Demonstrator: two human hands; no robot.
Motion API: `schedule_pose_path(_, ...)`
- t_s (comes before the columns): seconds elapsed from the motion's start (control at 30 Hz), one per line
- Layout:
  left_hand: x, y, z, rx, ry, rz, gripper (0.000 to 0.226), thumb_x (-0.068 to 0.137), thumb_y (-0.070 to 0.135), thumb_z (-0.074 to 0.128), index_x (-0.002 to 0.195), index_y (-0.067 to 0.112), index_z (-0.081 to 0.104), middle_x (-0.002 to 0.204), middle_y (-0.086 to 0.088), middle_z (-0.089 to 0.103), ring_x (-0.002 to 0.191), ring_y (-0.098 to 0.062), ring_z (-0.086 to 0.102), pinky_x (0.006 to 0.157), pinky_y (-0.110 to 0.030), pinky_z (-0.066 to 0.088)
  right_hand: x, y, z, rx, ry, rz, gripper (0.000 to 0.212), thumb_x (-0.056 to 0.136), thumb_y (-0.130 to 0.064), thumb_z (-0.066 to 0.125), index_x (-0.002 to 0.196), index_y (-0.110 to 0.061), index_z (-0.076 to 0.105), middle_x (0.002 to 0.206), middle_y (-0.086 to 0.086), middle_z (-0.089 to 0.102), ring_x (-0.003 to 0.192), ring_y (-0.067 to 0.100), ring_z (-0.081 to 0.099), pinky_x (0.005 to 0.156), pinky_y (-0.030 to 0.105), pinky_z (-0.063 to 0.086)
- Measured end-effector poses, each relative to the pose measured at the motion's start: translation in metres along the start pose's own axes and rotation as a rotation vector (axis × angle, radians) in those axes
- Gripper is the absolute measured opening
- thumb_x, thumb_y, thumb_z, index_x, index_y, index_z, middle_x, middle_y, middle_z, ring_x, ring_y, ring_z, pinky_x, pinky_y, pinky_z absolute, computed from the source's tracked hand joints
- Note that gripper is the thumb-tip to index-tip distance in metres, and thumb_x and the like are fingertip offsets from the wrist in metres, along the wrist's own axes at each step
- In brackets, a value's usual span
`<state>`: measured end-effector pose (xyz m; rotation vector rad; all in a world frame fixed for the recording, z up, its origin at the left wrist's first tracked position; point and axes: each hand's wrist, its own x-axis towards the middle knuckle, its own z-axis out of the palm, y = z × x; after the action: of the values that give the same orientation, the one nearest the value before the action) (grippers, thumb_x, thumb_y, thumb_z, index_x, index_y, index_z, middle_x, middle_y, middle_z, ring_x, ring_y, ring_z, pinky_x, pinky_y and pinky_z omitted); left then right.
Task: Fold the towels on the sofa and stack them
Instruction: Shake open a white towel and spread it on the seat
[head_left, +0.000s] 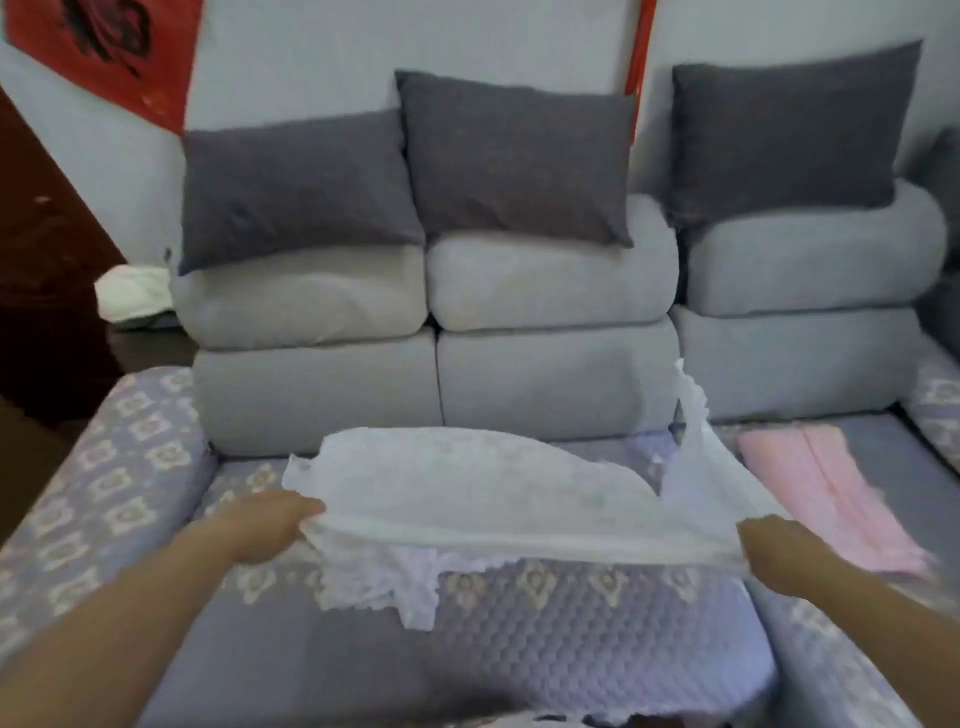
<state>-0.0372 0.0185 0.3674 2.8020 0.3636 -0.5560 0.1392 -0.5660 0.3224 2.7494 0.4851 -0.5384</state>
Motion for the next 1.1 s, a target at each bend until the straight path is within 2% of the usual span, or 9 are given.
schedule_pose_path(0.2,-0.043,-0.058,0.154,0.156,-0.293,0.094,0.013,0.106,0.032,0.046,0.099,0.028,0.057,0.136,-0.006,0.052,0.115,-0.023,0.049,0.095,-0.032,0.035,-0.061,-0.026,0.093,-0.041,-0.165,0.218,0.007,0.092,-0.029,0.040,0.088,-0.034,0.043,0.102,-0.011,0.058,0.096,0.009,0.061,0.081,0.025,0.042)
schedule_pose_path(0.3,-0.053,-0.073,0.183,0.107,-0.448,0.254,0.032,0.110,0.029,0.033,0.134,0.017,0.051,0.158,-0.007,0.031,0.137,-0.022,0.038,0.105,-0.025,0.030,-0.087,-0.037,0.136,-0.308,-0.201,0.035,0.016,0.088,-0.035,0.040,0.088,-0.031,0.055,0.095,-0.008,0.059,0.091,0.012,0.060,0.082,0.028,0.043)
schedule_pose_path(0.47,-0.063,-0.084,0.168,0.192,-0.550,0.325,0.021,0.109,0.026,0.037,0.117,0.026,0.056,0.133,0.003,0.054,0.126,-0.017,0.047,0.095,-0.022,0.035,-0.094,-0.117,0.141,-0.226,-0.398,-0.137,0.034,0.098,-0.038,0.045,0.126,-0.026,0.059,0.127,-0.004,0.060,0.117,0.017,0.059,0.091,0.030,0.049)
schedule_pose_path(0.6,-0.029,-0.086,0.098,0.025,-0.722,0.247,0.041,0.088,0.061,0.048,0.110,0.032,0.065,0.124,0.006,0.065,0.108,-0.009,0.059,0.102,-0.035,0.046,-0.069,-0.184,0.042,0.044,-0.643,-0.122,0.041,0.098,-0.044,0.050,0.130,-0.020,0.058,0.131,-0.001,0.058,0.111,0.016,0.056,0.092,0.025,0.046)
schedule_pose_path(0.67,-0.010,-0.072,0.030,-0.220,-0.514,0.175,0.040,0.079,0.065,0.058,0.104,0.036,0.068,0.114,0.014,0.068,0.103,-0.001,0.061,0.095,-0.026,0.048,-0.043,-0.187,-0.035,0.372,-0.611,-0.046,0.021,0.097,-0.037,0.057,0.103,-0.018,0.064,0.103,0.003,0.063,0.082,0.013,0.055,0.068,0.018,0.045)
schedule_pose_path(0.73,0.018,-0.077,-0.038,-0.639,-0.037,-0.024,0.017,0.092,0.045,0.064,0.095,0.029,0.068,0.097,0.010,0.069,0.085,0.000,0.064,0.076,-0.019,0.049,-0.014,-0.162,-0.104,0.864,-0.260,0.134,0.013,0.093,-0.022,0.065,0.082,-0.015,0.063,0.082,0.006,0.063,0.063,0.015,0.052,0.058,0.027,0.044)
schedule_pose_path(0.83,0.057,-0.105,-0.110,-0.908,0.489,-0.427,0.045,0.101,0.043,0.043,0.126,0.010,0.061,0.124,-0.021,0.062,0.108,-0.026,0.066,0.094,-0.043,0.051,0.016,-0.111,-0.171,1.512,0.250,0.362,0.014,0.093,-0.014,0.067,0.103,-0.005,0.066,0.076,0.009,0.074,0.056,0.022,0.065,0.073,0.037,0.053)
schedule_pose_path(0.93,0.060,-0.123,-0.092,-0.565,0.469,-0.687,0.059,0.109,0.037,0.031,0.145,-0.008,0.039,0.148,-0.032,0.041,0.135,-0.045,0.041,0.111,-0.048,0.033,0.027,-0.104,-0.184,1.521,0.135,0.281,0.024,0.094,-0.010,0.065,0.116,-0.001,0.063,0.103,0.014,0.072,0.081,0.029,0.068,0.095,0.053,0.051)
schedule_pose_path(1.1,0.013,-0.096,0.022,-0.555,0.518,-0.537,0.028,0.099,0.010,0.049,0.109,-0.008,0.068,0.111,-0.032,0.065,0.105,-0.049,0.061,0.081,-0.047,0.048,0.019,-0.160,-0.143,1.276,0.064,0.296,0.026,0.088,-0.027,0.075,0.096,-0.003,0.070,0.096,0.021,0.074,0.087,0.040,0.072,0.082,0.053,0.057)
